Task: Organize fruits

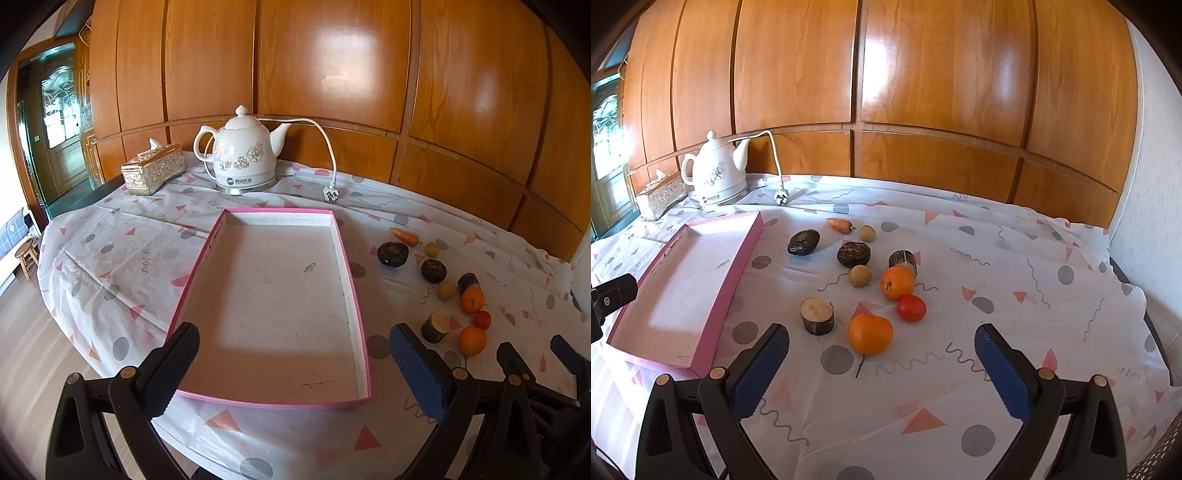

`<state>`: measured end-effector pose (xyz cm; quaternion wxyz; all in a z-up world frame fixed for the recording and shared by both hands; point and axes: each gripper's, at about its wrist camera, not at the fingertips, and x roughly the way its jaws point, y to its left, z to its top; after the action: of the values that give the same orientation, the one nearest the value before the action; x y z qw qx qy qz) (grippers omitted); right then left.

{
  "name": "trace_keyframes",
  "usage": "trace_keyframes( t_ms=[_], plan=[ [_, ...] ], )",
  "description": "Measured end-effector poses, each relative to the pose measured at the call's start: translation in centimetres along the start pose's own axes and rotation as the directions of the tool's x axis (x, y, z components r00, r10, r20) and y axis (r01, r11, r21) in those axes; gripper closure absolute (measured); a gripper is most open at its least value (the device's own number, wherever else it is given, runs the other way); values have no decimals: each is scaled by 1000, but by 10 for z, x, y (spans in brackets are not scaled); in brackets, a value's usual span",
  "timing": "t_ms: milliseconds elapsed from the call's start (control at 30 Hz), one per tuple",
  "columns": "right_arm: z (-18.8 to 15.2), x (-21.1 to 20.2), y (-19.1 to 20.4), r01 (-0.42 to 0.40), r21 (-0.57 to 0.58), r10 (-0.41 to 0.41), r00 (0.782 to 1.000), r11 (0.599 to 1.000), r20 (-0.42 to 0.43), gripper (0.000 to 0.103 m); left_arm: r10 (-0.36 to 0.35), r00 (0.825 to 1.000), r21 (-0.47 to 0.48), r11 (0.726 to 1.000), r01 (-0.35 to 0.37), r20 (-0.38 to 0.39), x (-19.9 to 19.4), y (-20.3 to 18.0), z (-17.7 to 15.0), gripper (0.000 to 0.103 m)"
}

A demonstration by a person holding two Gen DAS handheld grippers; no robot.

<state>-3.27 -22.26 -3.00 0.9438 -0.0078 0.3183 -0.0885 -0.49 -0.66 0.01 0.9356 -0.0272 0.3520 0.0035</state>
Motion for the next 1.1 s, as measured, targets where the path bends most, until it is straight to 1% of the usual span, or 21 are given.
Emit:
trace_keyframes(
  t_ms=[167, 333, 400, 433, 533, 633, 733, 800, 900, 967, 1000, 1033, 1100],
  plan=[
    [-1, 2, -3, 1, 7, -1, 1000, 1000, -3, 1, -5, 1000, 7, 1000, 5, -7, 2, -3, -1, 0],
    [-1, 4, -10, 10, 19, -10, 1000, 1000, -8, 1, -32, 999, 15, 999, 32, -17, 5, -6, -1, 0],
    [-1, 7, -15, 14, 26, -14, 1000, 1000, -17, 1, -69, 997, 23, 997, 70, -25, 7, -8, -1, 0],
    [-1, 9, -18, 17, 29, -17, 1000, 999, -24, 1, -102, 994, 29, 994, 103, -37, 9, -10, 0, 0],
    [-2, 16, -34, 35, 61, -31, 998, 998, -55, 1, -188, 978, 48, 980, 193, -95, 14, -19, 6, 0],
    [-6, 23, -54, 85, 87, -78, 993, 993, -86, 1, -202, 974, 105, 972, 213, -106, 18, -33, 9, 0],
    [-13, 30, -75, 152, 105, -138, 982, 983, -132, 1, -239, 961, 172, 950, 262, -143, 25, -51, 10, 0],
    [-18, 34, -90, 187, 124, -166, 973, 975, -160, 1, -293, 939, 224, 918, 329, -178, 28, -65, 9, 0],
    [-26, 37, -108, 224, 157, -194, 963, 962, -189, 1, -324, 917, 287, 878, 383, -231, 36, -86, 6, 0],
    [-29, 39, -116, 236, 167, -202, 959, 957, -201, 1, -343, 901, 292, 862, 415, -267, 44, -97, 5, 0],
    [-30, 40, -119, 239, 169, -204, 958, 956, -203, 1, -361, 888, 292, 850, 438, -284, 47, -103, 4, 0],
    [-31, 40, -121, 244, 170, -207, 957, 955, -205, 1, -368, 882, 293, 844, 450, -296, 50, -108, 3, 0],
    [-32, 42, -122, 242, 173, -204, 956, 955, -212, 1, -366, 874, 307, 833, 461, -320, 57, -118, 2, 0]
  ],
)
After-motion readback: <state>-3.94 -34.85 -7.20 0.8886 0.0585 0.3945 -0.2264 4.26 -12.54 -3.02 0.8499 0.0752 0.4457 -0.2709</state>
